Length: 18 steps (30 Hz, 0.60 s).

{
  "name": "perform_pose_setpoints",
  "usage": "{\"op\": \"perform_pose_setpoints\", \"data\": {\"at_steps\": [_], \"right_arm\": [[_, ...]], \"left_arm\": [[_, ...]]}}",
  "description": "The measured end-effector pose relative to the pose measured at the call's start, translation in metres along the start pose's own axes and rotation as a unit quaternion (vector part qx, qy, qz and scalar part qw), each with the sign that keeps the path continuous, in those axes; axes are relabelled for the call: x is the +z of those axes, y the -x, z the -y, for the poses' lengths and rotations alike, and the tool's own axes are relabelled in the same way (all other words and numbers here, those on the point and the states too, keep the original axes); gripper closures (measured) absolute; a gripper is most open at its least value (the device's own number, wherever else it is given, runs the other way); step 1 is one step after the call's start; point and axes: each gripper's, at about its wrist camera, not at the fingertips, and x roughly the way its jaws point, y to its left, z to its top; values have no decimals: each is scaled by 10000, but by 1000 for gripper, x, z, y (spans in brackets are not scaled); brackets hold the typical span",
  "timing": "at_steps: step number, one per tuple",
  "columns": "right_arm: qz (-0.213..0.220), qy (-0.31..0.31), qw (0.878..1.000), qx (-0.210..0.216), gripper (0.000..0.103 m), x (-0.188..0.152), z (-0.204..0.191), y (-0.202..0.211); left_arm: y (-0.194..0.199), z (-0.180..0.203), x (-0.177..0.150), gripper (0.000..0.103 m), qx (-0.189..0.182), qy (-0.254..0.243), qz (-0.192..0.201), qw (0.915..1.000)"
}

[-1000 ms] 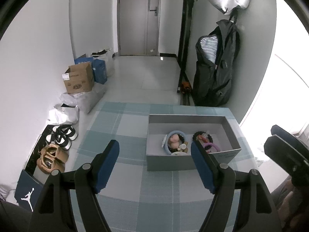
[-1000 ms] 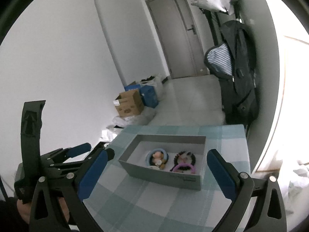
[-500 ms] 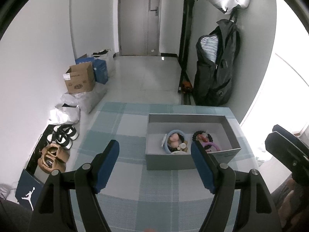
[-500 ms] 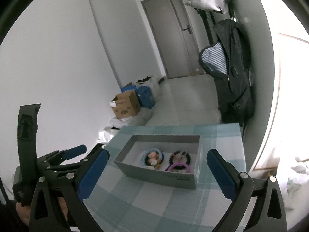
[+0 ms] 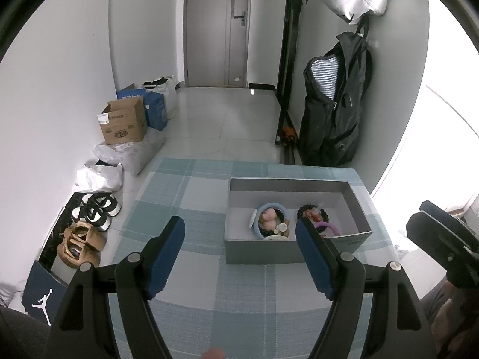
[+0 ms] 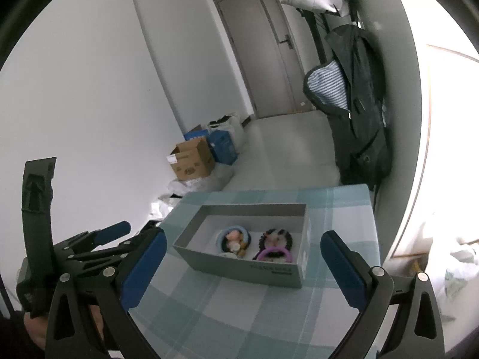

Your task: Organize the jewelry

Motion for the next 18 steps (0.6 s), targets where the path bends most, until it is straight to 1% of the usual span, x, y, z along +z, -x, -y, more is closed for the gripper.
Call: {"op": "perform_pose_setpoints", "data": {"at_steps": [18], "right_arm": [[1,29,10000,1,0,0,0,0]], "left_arm": [[0,-1,1,30,64,18,53,10000]]}}
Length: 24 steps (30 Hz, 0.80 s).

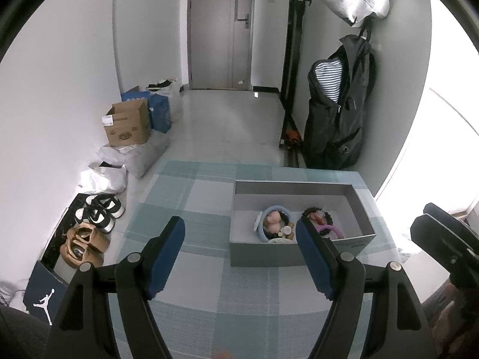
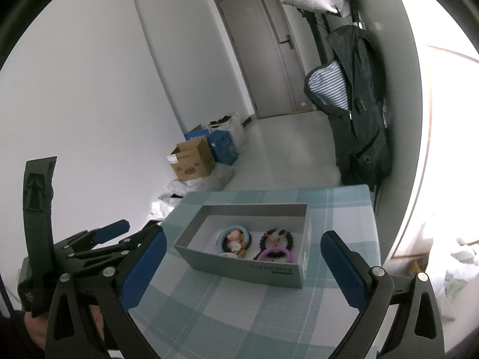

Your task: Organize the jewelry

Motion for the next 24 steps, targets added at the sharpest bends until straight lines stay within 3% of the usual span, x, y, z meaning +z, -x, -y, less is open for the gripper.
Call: {"op": "perform_pose_setpoints", "data": {"at_steps": [24], "right_arm": [[8,-31,10000,-48,0,1,1,-2]], "left_arm": [[-1,0,-3,30,-53,-52,23,10000]]}}
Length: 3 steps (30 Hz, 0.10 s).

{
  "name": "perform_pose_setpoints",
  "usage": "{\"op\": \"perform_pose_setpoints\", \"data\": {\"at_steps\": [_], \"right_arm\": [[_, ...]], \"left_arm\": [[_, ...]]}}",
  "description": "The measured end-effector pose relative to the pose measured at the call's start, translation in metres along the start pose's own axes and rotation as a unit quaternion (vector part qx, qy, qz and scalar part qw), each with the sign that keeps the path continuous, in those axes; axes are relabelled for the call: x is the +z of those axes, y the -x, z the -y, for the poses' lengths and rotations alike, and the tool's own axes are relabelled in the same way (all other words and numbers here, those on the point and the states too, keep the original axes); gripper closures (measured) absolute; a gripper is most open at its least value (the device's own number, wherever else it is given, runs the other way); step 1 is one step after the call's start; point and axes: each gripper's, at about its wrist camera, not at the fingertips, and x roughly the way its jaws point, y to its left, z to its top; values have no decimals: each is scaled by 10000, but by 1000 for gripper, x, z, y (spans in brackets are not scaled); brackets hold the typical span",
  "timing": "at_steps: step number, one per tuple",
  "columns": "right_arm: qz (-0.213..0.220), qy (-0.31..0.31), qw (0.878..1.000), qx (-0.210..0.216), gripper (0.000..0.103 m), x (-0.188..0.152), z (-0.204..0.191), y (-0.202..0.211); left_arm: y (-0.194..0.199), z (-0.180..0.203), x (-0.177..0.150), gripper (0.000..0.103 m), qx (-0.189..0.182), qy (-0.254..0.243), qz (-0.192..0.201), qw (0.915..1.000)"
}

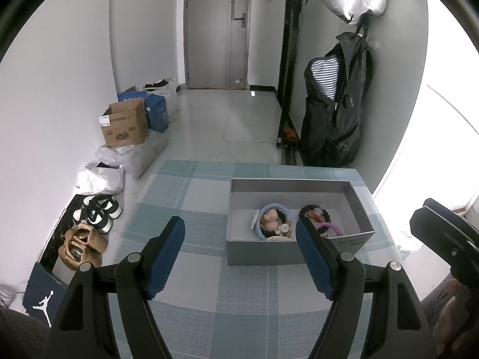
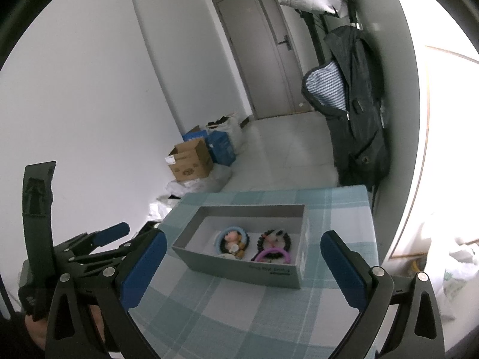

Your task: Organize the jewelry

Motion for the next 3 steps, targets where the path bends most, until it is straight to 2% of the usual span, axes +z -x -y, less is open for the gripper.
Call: {"op": "perform_pose_setpoints", "data": {"at_steps": [3], "right_arm": [[-18,-3,10000,-16,0,0,1,-2]], "left_arm": [[1,0,-2,30,30,-78,46,10000]]}}
